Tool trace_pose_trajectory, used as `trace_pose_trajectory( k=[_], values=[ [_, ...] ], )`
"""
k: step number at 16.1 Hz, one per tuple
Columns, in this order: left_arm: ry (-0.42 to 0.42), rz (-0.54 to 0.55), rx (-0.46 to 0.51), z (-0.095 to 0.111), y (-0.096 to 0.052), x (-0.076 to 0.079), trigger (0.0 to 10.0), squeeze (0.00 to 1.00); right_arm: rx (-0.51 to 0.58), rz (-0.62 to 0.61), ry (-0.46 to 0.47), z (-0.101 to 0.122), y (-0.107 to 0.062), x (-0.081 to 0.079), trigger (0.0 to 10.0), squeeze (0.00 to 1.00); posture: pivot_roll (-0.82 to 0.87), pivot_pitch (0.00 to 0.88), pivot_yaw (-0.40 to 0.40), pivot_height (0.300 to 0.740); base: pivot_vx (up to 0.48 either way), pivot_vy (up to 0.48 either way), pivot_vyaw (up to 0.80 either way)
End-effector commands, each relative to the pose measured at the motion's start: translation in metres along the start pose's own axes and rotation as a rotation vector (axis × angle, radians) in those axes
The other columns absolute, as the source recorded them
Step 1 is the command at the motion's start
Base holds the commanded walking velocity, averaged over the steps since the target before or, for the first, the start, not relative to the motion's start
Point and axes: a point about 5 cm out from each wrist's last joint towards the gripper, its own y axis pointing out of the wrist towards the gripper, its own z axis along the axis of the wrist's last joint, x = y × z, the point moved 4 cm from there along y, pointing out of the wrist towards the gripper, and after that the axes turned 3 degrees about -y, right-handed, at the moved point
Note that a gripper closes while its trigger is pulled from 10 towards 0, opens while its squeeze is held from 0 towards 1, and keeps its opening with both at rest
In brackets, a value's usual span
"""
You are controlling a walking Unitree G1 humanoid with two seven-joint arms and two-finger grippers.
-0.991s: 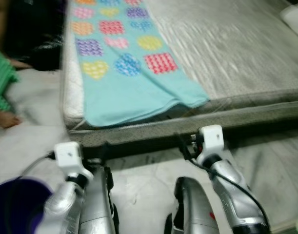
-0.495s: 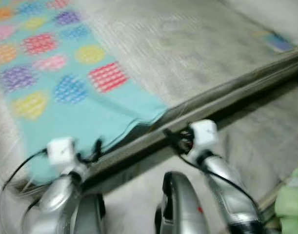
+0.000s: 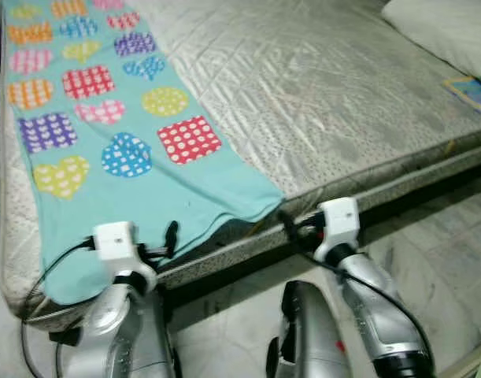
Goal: Clean up the room
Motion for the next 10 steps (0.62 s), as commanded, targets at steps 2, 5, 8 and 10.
trace_pose_trajectory(
  k=[2, 5, 8, 10],
  values=[
    [0.009, 0.022, -0.012, -0.0022, -0.0009, -0.0062, 10.0, 0.0, -0.004, 0.01, -0.003, -0.0022, 0.0014, -0.0034, 10.0, 0.0, -0.02, 0.2, -0.053, 0.521, 0.0, 0.0, 0.8],
    [0.005, 0.023, -0.01, -0.0028, 0.0008, -0.0051, 10.0, 0.0, -0.002, 0.007, 0.002, -0.0023, 0.002, -0.0008, 10.0, 0.0, -0.03, 0.195, -0.052, 0.521, 0.0, 0.0, 0.8],
    [0.003, 0.019, -0.009, -0.0026, 0.0025, -0.0033, 10.0, 0.0, -0.002, 0.006, 0.003, -0.0023, 0.003, 0.0001, 10.0, 0.0, -0.03, 0.191, -0.051, 0.521, 0.0, 0.0, 0.59],
    [-0.004, 0.011, -0.004, -0.0017, 0.0029, -0.0023, 10.0, 0.0, -0.008, 0.0, 0.008, -0.0037, 0.0036, 0.0015, 10.0, 0.0, -0.03, 0.19, -0.05, 0.521, 0.0, 0.452, 0.0]
  ],
)
